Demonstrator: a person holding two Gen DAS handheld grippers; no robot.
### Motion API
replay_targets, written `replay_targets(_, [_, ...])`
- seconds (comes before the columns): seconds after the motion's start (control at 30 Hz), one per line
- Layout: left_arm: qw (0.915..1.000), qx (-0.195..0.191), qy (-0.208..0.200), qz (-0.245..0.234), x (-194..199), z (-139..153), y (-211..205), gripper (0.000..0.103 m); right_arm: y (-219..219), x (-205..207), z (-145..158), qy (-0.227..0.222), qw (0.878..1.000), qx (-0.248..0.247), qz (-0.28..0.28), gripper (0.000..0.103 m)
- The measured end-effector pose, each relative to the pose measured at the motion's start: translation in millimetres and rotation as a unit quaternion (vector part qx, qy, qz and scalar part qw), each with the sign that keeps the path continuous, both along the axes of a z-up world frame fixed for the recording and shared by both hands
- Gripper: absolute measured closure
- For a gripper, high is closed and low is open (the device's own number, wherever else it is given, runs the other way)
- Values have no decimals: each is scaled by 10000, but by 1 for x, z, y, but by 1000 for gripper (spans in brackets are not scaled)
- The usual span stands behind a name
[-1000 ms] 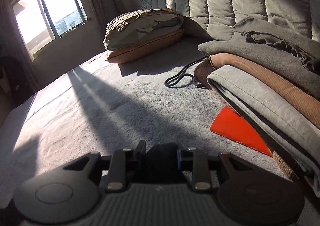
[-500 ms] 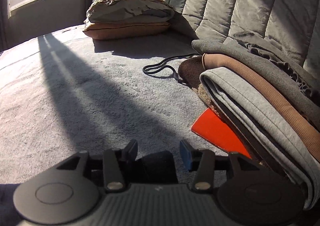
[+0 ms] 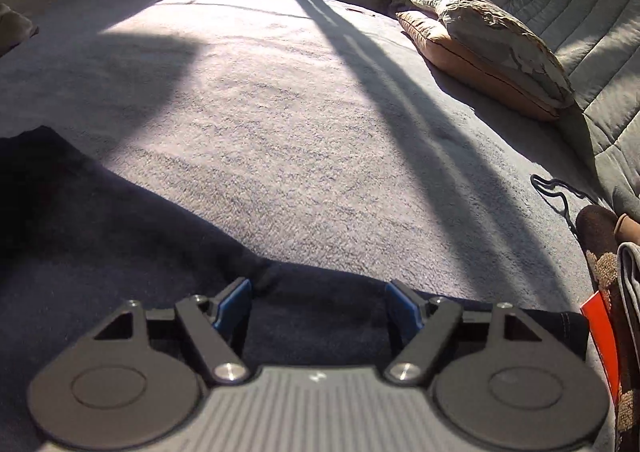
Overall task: Fold clothes
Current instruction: 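Open the right gripper and smooth the folded jeans with both grippers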
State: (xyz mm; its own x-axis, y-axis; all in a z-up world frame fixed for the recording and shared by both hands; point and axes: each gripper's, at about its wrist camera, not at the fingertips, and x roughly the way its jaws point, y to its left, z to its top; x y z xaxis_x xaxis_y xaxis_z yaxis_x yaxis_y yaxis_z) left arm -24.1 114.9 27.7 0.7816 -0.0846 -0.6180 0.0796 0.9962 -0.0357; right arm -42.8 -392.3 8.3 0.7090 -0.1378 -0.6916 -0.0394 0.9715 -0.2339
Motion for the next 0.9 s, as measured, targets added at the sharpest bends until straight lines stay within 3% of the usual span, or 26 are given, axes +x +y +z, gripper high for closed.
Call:
replay_targets(0.03, [10000,-61,-15,17,0,1,2,23,9,0,-4,60,9998,-165,62,28])
replay_targets(0.2, [9997,187,-71,-171,0,3,-15,23,18,-13,15,-517,9960,621,389,28])
replay_targets(0.27, [9992,286,-93,-247,1,3,-22,22,38,-15,15,-545,9904,952,836,28])
replay_targets(0.37, [9983,435,-126,-360,1,4,-32,20,72,-13,10,-347,9794,1376,1439,28])
replay_targets(0.43, [9974,565,-146,-432,1,4,-39,18,100,-10,-4,56,9749,1304,1806,28])
replay_targets(0.5, [9941,974,-145,-463,-2,-1,-47,17,118,-10,-14,61,9789,931,1818,25])
replay_targets(0.57, [9947,925,-52,-440,-4,-1,-44,17,118,-5,-11,109,9794,1012,1747,28])
replay_targets(0.67, [9959,783,14,-444,-6,-1,-35,17,107,2,-7,-17,9833,1146,1413,44])
replay_targets(0.9, [9964,733,-18,-423,-11,0,-34,17,119,4,-7,-217,9826,1110,1475,42])
